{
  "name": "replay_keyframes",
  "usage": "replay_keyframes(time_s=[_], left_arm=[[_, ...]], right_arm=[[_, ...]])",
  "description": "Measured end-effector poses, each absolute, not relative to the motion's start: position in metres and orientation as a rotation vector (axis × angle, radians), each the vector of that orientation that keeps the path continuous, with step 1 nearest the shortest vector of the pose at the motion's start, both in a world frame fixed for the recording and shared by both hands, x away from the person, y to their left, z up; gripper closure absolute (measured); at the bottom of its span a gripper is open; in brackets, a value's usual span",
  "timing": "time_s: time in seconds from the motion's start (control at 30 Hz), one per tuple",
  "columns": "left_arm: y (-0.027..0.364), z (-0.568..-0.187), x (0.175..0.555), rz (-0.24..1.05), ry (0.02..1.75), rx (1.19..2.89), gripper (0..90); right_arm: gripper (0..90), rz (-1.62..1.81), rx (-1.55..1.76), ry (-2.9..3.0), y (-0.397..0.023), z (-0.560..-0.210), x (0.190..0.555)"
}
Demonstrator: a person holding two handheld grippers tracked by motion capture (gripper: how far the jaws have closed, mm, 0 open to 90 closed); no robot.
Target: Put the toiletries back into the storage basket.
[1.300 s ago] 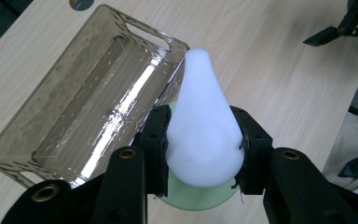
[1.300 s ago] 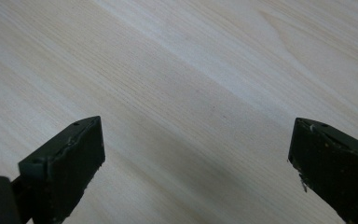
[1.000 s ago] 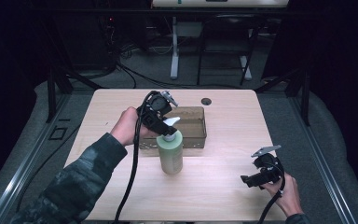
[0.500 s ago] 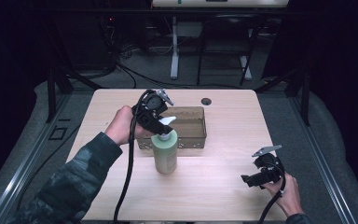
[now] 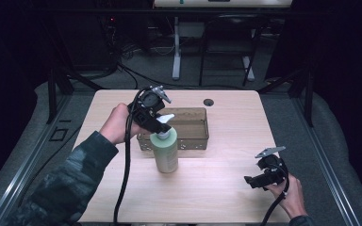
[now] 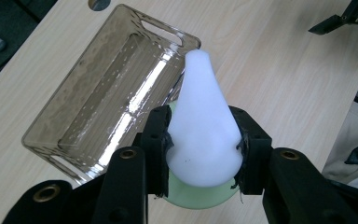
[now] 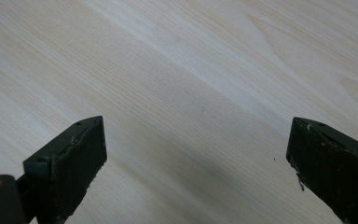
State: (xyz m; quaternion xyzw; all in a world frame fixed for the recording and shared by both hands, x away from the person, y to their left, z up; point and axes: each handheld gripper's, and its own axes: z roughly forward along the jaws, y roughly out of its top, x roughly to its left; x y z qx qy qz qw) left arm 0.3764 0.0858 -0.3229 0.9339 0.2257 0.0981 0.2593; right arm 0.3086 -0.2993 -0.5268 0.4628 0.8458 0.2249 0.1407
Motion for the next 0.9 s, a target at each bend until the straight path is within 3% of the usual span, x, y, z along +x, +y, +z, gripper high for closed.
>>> replay_keyframes(time_s=[0.9], left_arm=[[0.096,-0.309,0.377,0.297,0.61,2.522,62.7]], right_arm=[[4.5,0.679,1.338,2.436,-0.298,-0.523,0.307]])
